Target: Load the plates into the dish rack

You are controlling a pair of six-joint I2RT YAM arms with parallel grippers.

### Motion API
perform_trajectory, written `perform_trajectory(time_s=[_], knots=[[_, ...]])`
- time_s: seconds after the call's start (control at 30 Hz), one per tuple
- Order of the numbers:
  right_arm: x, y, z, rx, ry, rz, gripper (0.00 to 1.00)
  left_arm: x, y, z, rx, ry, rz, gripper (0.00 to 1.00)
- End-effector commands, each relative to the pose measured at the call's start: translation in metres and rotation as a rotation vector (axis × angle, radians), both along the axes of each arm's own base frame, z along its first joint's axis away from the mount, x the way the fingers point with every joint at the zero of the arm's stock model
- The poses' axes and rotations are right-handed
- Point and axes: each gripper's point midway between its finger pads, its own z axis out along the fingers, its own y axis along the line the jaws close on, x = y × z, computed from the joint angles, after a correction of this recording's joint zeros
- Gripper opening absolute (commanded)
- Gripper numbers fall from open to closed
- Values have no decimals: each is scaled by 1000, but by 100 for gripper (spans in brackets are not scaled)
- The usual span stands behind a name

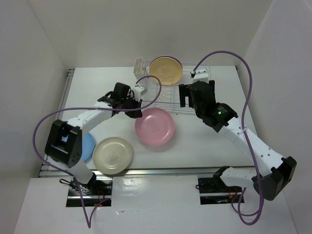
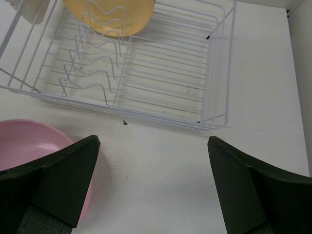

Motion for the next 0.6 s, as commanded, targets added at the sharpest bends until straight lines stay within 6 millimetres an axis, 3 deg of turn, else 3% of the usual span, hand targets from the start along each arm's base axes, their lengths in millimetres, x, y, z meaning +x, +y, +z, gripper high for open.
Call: perform_trajectory(time_s=[0.0, 0.07, 0.1, 0.17, 0.2, 0.23, 0.27, 0.3, 0.33, 0.37, 0.4, 0.47, 0.5, 0.53, 0.57], knots=[[5, -1, 9, 26, -42, -17, 100, -11, -25, 101, -131, -287, -289, 0], [6, 0, 6, 10, -35, -13, 100, -6, -24, 133, -122, -410, -325, 0], [7, 1, 8, 16, -43, -13, 100, 0, -23, 167, -130, -524, -313, 0], [8, 1, 10, 22, -51, -13, 100, 16, -16, 204, -99, -726, -270, 0], [8, 2, 10, 17, -49, -2, 100, 22, -9, 198, -72, -797, -237, 0], [9, 5, 6, 16, -38, 9, 100, 30, -7, 261, -112, -1112, -182, 0], [9, 5, 6, 16, -38, 9, 100, 37, 1, 276, -82, -1262, -108, 0], [10, 8, 10, 25, -43, 20, 100, 43, 10, 288, 10, -1454, -74, 0], [10, 8, 10, 25, -43, 20, 100, 49, 17, 286, 61, -1561, -11, 0], [10, 10, 13, 35, -47, 31, 100, 71, 29, 298, 177, -1704, 115, 0], [9, 10, 12, 38, -40, 28, 100, 84, 31, 328, 185, -1747, 178, 0], [9, 8, 12, 35, -42, 20, 100, 105, 33, 337, 220, -1785, 258, 0], [9, 7, 12, 32, -44, 11, 100, 123, 26, 323, 219, -1768, 263, 0], [8, 6, 15, 37, -52, 11, 100, 129, 21, 341, 199, -1805, 275, 0], [7, 4, 14, 38, -46, -1, 100, 137, 17, 342, 197, -1809, 277, 0]])
